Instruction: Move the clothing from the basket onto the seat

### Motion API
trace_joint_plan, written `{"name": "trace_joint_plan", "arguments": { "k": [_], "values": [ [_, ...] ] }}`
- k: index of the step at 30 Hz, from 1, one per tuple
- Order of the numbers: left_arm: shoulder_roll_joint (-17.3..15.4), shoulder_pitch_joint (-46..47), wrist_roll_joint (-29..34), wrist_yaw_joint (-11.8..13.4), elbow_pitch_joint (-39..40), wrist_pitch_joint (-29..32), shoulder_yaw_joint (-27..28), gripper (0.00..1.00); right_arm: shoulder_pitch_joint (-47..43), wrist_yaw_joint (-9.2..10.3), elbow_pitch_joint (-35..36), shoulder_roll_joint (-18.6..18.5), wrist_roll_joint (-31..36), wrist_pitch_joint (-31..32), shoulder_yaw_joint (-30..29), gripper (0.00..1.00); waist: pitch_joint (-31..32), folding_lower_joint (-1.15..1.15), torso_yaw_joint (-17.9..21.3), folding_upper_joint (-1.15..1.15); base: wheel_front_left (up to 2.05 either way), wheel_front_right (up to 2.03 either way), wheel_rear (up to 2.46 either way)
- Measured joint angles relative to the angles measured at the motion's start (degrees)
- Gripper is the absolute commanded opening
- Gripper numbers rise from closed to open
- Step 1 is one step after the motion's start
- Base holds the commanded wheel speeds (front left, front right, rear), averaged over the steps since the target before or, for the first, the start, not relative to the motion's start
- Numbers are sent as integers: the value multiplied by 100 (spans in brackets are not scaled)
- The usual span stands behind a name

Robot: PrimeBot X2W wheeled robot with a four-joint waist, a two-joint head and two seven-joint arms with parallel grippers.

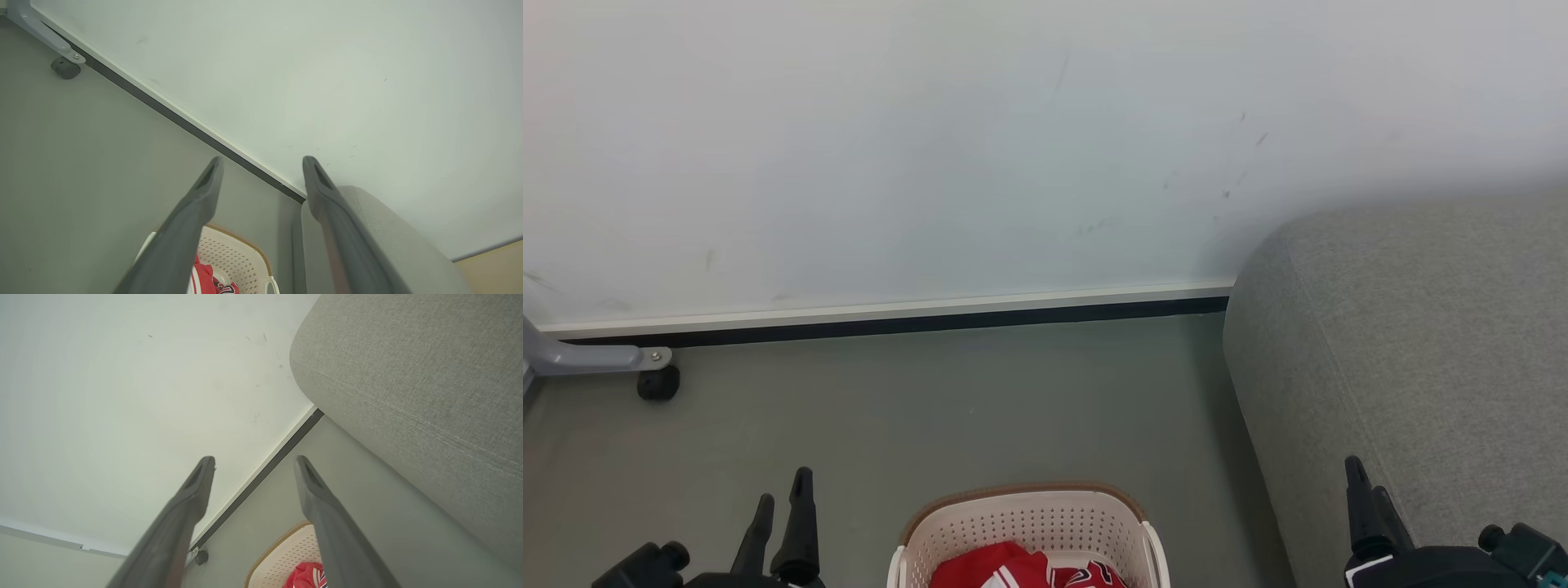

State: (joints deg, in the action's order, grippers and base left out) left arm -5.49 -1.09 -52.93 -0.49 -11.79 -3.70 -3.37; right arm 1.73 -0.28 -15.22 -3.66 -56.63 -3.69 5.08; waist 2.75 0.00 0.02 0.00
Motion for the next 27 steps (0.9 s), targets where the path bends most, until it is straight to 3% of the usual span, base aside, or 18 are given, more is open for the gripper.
{"name": "trace_joint_plan", "arguments": {
  "k": [27],
  "values": [
    [-190,-298,2256,358,224,-458,-230,100,-66,337,116,-141,2008,-470,599,100,166,0,-3,0,0,0,0]
  ]
}}
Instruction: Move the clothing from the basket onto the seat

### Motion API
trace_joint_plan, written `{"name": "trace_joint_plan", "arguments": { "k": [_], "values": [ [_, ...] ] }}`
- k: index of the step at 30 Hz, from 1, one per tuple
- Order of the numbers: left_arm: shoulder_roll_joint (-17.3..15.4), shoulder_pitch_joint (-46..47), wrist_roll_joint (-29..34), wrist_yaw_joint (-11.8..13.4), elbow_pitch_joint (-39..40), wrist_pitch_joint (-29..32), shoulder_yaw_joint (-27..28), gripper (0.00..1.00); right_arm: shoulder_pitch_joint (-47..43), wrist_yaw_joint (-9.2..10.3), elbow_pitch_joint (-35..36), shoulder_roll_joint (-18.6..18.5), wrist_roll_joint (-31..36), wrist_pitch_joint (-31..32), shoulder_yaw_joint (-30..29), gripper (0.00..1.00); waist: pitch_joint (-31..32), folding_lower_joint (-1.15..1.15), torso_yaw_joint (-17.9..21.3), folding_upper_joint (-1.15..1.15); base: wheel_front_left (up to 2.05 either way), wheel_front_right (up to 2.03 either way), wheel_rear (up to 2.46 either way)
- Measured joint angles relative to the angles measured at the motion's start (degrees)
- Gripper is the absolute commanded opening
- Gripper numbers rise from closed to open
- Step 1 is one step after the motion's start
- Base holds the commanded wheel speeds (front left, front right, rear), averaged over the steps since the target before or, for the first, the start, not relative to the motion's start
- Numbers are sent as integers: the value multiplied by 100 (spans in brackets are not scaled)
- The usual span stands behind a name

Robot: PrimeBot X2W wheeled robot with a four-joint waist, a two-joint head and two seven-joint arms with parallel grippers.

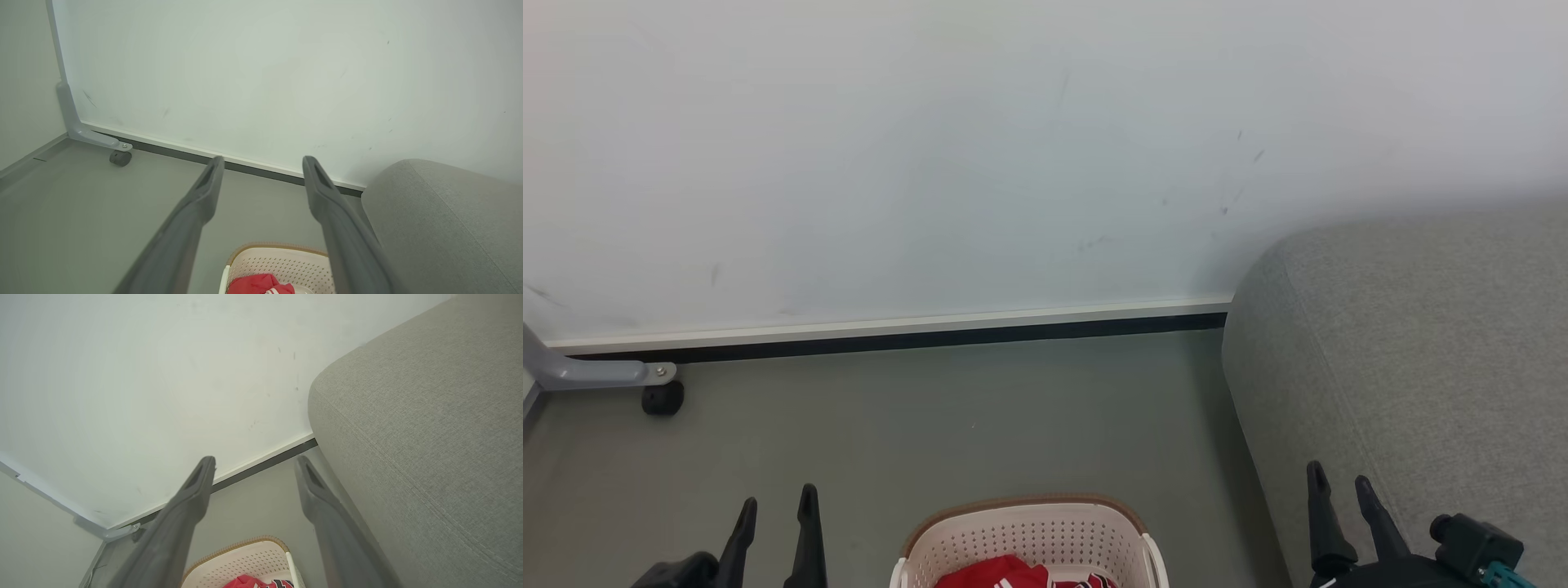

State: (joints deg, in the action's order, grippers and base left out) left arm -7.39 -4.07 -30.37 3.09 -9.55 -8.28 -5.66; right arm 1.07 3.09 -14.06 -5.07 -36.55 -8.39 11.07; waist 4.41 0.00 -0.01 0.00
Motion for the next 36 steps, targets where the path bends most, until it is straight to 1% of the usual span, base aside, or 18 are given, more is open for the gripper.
{"name": "trace_joint_plan", "arguments": {
  "k": [12,18,31,36],
  "values": [
    [-22,-198,751,146,51,-247,-59,100,-57,98,46,-65,840,-234,246,100,77,0,2,0,0,0,0],
    [-22,-253,1116,153,56,-350,-98,100,-75,152,71,-80,1236,-337,368,100,108,-1,5,0,0,0,0],
    [-29,-359,2038,248,75,-586,-193,100,-163,254,105,-143,2136,-572,602,100,167,-1,16,0,0,0,0],
    [-29,-408,2100,250,78,-620,-202,100,-164,270,123,-145,2245,-590,625,100,167,0,16,0,0,0,0]
  ]
}}
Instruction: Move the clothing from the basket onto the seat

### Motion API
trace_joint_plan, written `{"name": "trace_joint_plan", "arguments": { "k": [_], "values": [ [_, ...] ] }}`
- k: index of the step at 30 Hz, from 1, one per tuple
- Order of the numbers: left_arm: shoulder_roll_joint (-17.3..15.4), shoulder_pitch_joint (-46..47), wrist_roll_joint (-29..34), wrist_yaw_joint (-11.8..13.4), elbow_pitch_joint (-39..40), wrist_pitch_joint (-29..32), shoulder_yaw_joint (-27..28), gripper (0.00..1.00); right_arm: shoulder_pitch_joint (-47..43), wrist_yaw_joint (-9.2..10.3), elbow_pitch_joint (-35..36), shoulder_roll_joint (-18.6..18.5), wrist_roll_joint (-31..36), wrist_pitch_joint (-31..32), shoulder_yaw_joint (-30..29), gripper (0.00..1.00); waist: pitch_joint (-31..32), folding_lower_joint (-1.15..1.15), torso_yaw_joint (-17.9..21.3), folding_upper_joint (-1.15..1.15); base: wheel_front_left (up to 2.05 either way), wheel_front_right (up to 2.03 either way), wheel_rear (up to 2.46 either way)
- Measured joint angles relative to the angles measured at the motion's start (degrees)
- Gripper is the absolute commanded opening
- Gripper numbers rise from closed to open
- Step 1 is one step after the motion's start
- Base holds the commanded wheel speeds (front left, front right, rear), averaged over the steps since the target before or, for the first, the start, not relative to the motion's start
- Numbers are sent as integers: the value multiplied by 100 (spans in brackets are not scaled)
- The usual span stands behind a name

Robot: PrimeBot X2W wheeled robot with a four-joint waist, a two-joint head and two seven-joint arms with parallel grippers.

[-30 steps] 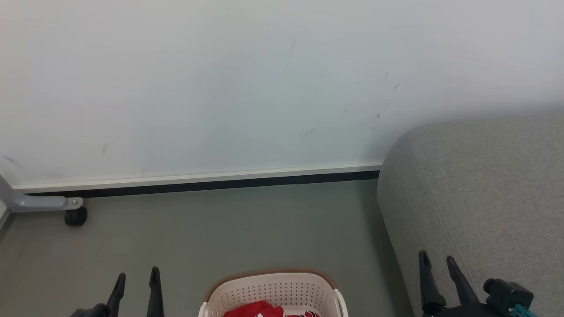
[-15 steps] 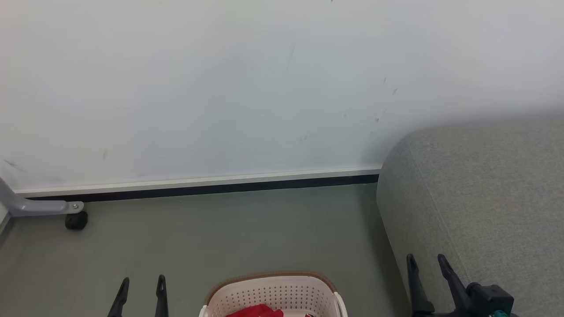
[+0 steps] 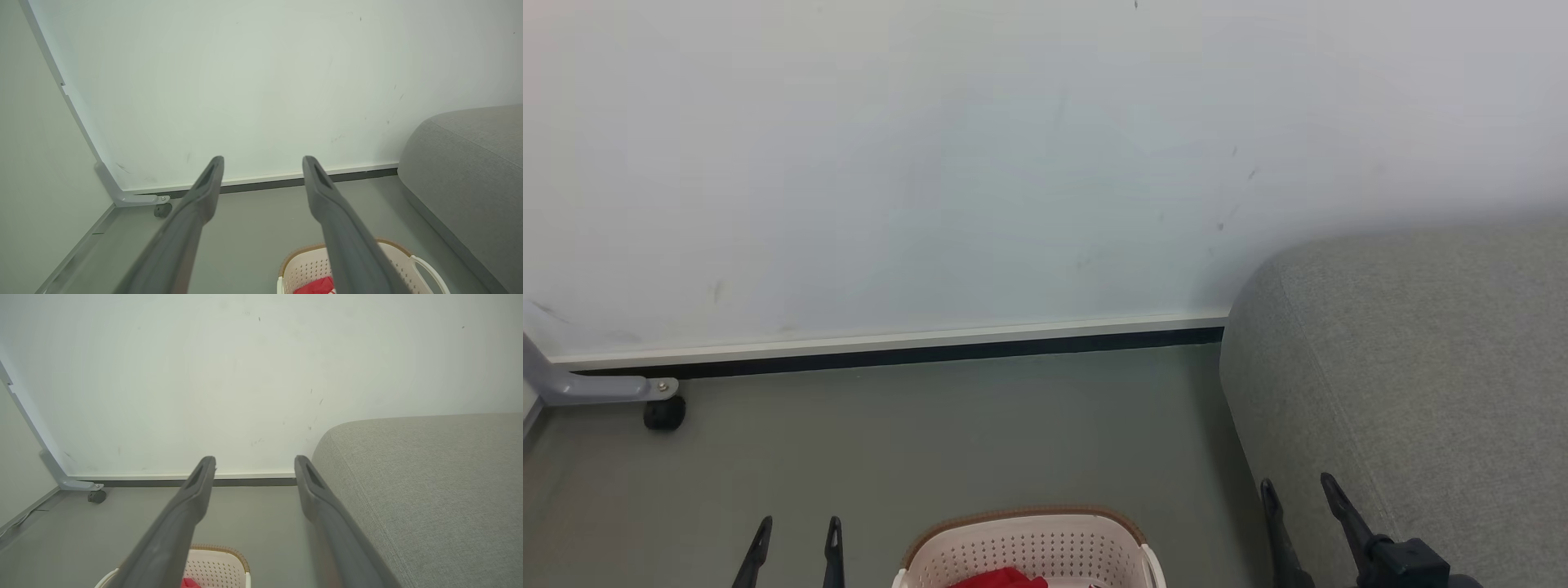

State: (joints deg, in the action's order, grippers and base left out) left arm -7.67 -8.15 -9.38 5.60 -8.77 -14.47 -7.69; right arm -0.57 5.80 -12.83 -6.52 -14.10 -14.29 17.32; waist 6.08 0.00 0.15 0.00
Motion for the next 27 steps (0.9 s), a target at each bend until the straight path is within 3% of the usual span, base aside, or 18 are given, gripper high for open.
{"name": "trace_joint_plan", "arguments": {
  "k": [27],
  "values": [
    [40,-3,8,-40,-34,0,56,100,-3,-27,-3,24,22,0,-64,100,-29,0,4,0,0,0,0]
  ]
}}
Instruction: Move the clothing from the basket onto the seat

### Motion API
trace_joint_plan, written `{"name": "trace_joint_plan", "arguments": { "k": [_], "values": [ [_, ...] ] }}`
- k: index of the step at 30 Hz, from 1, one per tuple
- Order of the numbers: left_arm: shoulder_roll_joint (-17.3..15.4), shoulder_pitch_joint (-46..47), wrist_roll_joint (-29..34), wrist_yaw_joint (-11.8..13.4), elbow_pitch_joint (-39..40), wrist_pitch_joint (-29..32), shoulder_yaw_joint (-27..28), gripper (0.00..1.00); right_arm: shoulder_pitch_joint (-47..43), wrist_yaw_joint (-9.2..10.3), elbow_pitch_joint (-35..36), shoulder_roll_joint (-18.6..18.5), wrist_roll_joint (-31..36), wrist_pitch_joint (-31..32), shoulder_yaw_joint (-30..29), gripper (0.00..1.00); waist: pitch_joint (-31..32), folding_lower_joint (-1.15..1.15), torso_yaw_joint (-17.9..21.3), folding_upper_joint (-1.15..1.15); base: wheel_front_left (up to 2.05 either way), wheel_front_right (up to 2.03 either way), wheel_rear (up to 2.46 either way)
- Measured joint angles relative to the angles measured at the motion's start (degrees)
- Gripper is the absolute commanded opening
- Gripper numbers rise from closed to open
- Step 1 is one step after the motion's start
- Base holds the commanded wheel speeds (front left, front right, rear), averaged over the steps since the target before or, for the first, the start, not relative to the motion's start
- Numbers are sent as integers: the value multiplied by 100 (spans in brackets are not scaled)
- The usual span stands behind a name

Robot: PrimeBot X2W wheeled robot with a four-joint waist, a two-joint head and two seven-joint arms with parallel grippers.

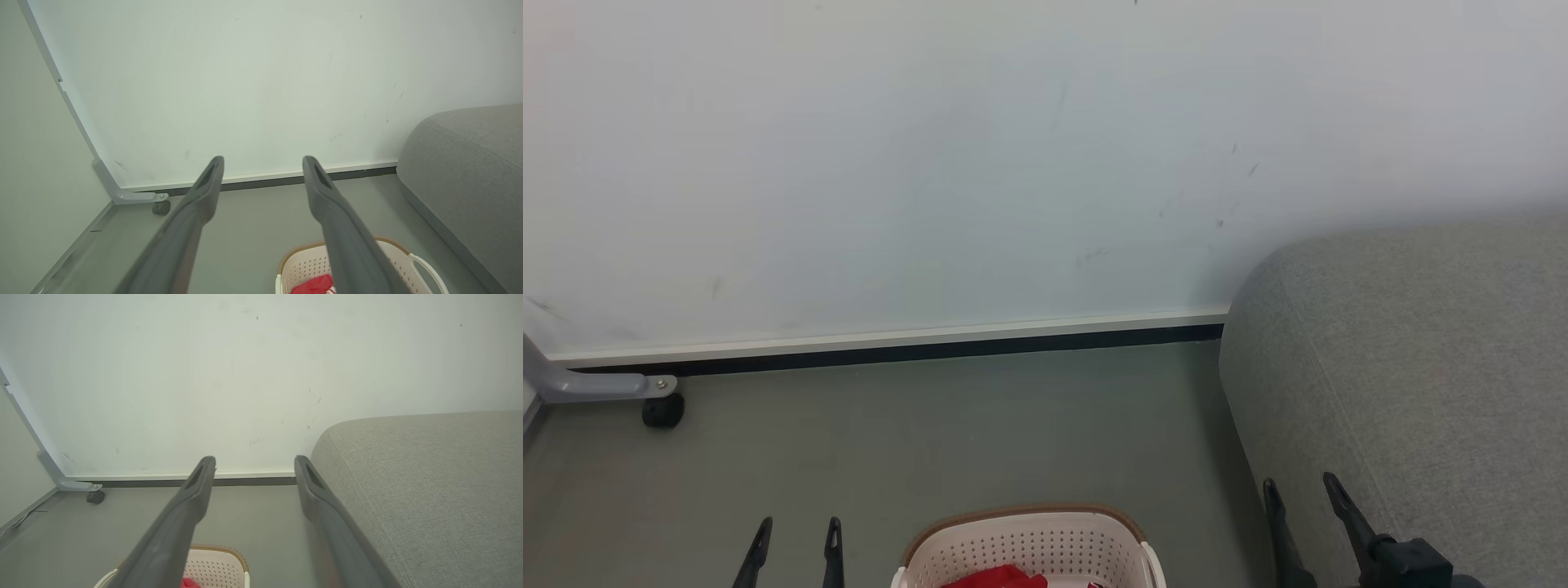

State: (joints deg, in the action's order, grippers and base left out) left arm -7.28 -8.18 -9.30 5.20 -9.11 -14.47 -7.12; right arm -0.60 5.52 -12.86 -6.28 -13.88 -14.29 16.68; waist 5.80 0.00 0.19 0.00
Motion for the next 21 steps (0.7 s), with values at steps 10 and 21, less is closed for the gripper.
{"name": "trace_joint_plan", "arguments": {
  "k": [10,21],
  "values": [
    [-2,-52,33,-23,78,0,67,100,-8,-32,108,11,16,0,-57,100,-183,0,39,0,0,0,0],
    [-27,157,199,-176,-22,0,-136,100,81,-32,374,-40,31,0,-313,100,-649,0,71,0,0,0,0]
  ]
}}
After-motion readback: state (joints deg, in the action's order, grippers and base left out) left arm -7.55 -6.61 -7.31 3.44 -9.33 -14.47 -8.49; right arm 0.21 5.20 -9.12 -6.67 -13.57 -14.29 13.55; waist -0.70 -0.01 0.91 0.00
